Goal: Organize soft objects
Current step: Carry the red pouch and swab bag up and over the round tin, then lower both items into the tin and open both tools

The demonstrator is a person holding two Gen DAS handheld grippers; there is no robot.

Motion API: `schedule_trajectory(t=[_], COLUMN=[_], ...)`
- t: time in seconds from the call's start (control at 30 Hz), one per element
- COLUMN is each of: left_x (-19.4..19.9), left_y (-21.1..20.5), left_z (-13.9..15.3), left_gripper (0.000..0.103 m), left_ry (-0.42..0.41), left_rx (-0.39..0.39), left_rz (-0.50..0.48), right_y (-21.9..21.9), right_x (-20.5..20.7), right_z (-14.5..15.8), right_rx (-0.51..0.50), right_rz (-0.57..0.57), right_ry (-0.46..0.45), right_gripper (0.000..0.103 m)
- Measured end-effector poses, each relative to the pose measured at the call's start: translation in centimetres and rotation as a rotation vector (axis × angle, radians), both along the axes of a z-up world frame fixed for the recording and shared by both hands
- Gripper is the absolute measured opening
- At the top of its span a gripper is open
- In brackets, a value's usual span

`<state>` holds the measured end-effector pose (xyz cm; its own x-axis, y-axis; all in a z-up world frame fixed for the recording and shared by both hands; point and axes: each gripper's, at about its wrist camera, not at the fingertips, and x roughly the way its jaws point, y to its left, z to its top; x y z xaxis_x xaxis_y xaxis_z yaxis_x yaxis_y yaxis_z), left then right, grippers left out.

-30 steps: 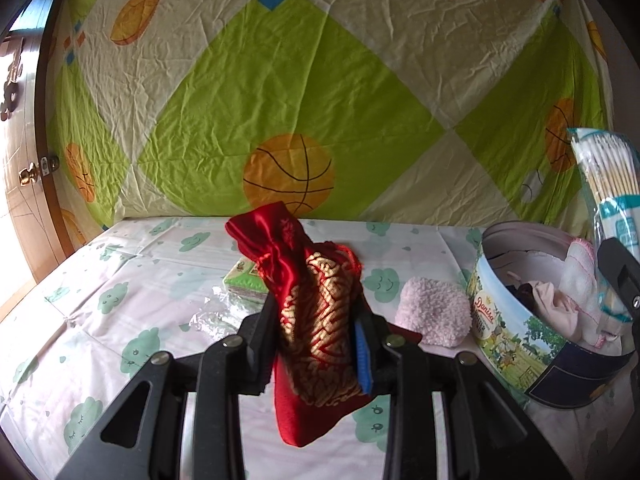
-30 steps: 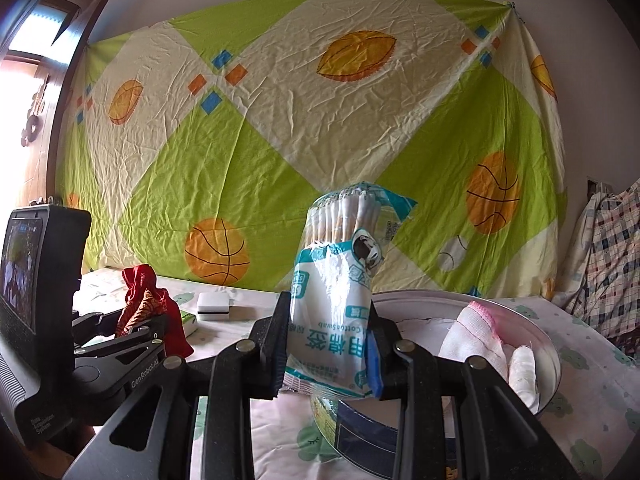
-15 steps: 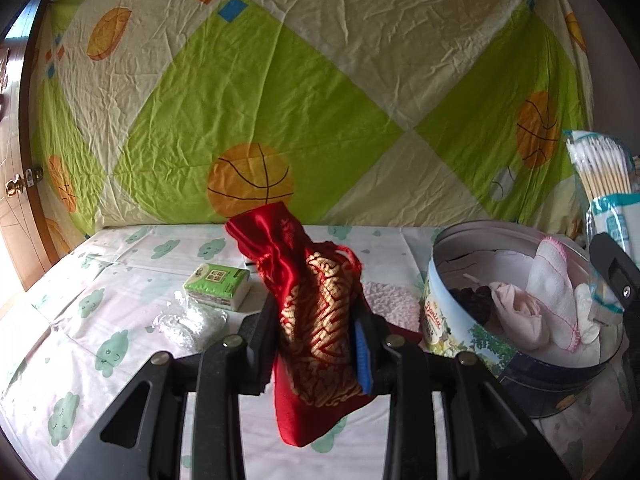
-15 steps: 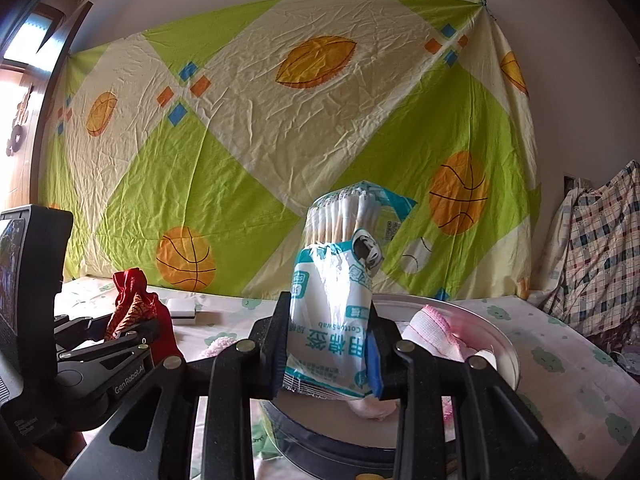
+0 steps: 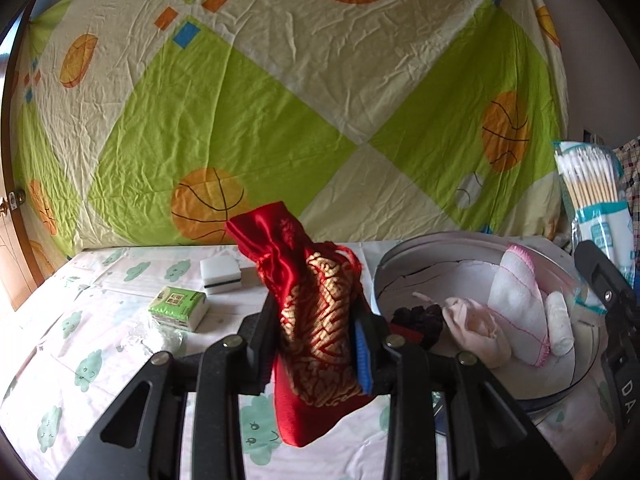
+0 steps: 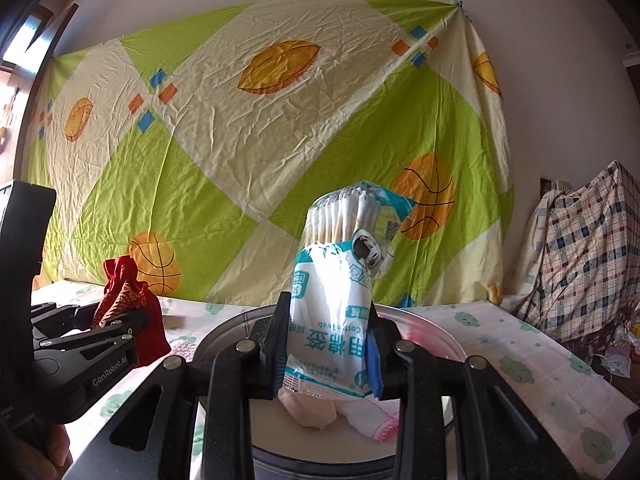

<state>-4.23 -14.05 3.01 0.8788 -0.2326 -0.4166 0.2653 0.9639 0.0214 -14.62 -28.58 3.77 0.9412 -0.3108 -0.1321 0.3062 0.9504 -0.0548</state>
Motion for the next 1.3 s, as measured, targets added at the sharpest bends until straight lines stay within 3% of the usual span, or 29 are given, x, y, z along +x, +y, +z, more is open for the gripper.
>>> schedule_trajectory(t=[0.7, 1.3], left_x=[0.2, 1.0], left_y=[-6.9, -10.7], left_z=[0.1, -0.7], left_gripper=[0.032, 0.032], left_ry=[0.011, 0.053], left_rx=[0.012, 0.014], left_rz=[-0.085, -0.124], right_y=[-6.9, -9.3], right_x=[0.4, 2.4], right_z=[0.3, -0.5], right_rx=[0.013, -0.023], right_rz=[-0.118, -0.145], right_ry=[0.027, 0.095], right_gripper=[0.034, 0.034])
